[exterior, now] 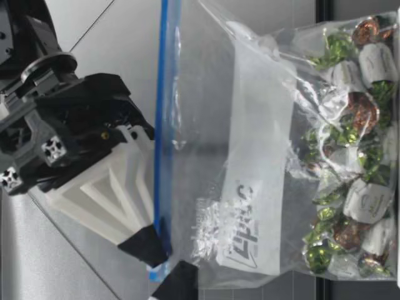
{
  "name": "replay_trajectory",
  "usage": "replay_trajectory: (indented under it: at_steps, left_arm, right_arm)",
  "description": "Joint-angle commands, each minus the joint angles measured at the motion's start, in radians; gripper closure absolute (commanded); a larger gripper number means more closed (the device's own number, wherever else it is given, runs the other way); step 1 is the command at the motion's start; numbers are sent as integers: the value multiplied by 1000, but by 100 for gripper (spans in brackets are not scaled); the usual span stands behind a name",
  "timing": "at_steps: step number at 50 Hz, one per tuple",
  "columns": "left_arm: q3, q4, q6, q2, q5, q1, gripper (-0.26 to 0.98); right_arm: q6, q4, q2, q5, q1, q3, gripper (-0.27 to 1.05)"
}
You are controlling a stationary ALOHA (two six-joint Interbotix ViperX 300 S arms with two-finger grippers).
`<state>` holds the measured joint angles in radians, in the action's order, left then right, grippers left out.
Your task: Slide open the ziploc bag.
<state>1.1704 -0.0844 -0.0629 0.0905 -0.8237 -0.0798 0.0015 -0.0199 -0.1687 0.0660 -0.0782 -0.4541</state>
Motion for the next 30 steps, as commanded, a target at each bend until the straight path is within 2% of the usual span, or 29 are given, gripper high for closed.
replay_trajectory:
  at_steps: [1,6,20,30]
  left_arm:
    - [-5,2,2,20,-5,0,91]
    - [2,-3,2,20,-12,0,91]
    - [18,-9,2,17,-17,0,91]
    - [29,-11,3,15,-17,0,91]
  right_arm:
    - [-5,0,51,-54,-8,23,89]
    - [-11,-2,72,-129,-8,23,94]
    - [-12,-17,146,-282,-8,-5,94]
    - [-11,-44,221,-325,-8,-83,94]
